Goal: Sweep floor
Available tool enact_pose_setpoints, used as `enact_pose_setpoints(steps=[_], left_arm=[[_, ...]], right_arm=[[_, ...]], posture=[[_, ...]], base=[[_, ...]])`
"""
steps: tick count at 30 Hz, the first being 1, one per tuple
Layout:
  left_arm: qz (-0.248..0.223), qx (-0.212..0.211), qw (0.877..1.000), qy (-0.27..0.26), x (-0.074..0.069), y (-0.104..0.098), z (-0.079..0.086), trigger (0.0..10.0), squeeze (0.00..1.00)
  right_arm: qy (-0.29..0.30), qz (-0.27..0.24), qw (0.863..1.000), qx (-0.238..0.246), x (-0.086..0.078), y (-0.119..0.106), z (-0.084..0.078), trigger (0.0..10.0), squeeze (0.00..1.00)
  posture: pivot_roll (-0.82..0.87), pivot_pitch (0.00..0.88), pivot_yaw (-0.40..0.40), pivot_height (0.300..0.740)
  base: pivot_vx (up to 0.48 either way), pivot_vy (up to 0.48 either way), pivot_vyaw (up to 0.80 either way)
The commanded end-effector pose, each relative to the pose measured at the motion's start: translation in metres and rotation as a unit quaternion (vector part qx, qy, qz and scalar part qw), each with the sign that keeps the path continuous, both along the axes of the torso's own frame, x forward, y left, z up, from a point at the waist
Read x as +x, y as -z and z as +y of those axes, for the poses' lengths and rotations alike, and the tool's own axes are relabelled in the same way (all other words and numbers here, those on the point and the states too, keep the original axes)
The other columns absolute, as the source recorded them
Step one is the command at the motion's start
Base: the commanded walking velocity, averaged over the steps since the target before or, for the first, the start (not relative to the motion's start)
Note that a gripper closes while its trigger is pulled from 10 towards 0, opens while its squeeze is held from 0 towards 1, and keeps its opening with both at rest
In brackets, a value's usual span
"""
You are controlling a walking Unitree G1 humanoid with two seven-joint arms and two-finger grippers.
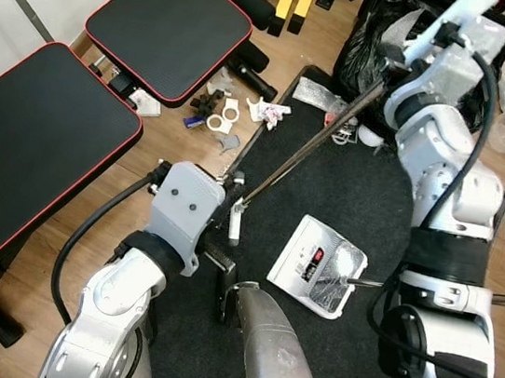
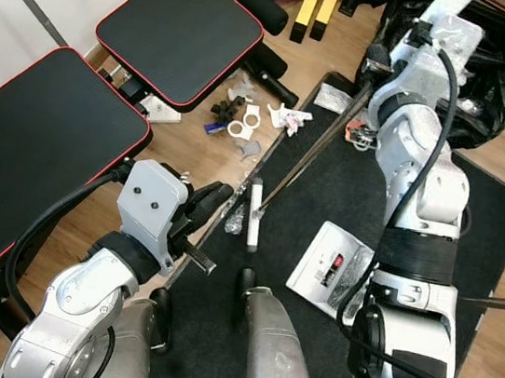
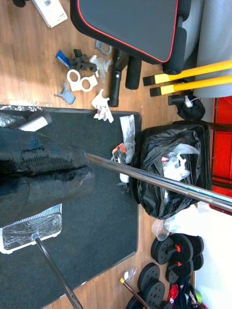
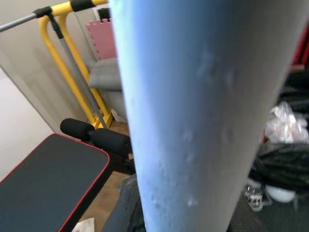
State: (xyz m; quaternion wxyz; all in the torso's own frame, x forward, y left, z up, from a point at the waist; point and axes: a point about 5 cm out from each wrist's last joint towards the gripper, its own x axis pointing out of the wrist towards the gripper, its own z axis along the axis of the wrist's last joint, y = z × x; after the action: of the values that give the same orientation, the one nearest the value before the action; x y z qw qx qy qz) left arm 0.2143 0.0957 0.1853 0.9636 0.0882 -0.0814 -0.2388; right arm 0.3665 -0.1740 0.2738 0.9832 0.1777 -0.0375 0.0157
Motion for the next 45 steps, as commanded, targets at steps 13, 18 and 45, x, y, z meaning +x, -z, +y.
enact_pose_setpoints(steps=[13,18,45], left_arm=[[0.013,-0.013,1.000,-0.019,0.000,0.006,0.000,10.0,0.00],[0.013,-0.013,1.000,-0.019,0.000,0.006,0.000,10.0,0.00],[0.016,-0.016,1.000,-0.020,-0.007,0.003,0.001,10.0,0.00]], right_arm=[[-0.037,0.036,0.998,0.033,-0.009,-0.016,-0.006,10.0,0.00],[-0.045,-0.014,0.996,0.074,-0.008,-0.031,-0.003,10.0,0.00],[0.030,-0.061,0.997,0.044,0.015,0.019,0.009,10.0,0.00]], posture=[[-0.13,0.386,-0.184,0.740],[-0.13,0.386,-0.185,0.740],[-0.11,0.424,-0.183,0.740]], base=[[0.000,0.000,0.00],[0.000,0.000,0.00],[0.000,0.000,0.00]])
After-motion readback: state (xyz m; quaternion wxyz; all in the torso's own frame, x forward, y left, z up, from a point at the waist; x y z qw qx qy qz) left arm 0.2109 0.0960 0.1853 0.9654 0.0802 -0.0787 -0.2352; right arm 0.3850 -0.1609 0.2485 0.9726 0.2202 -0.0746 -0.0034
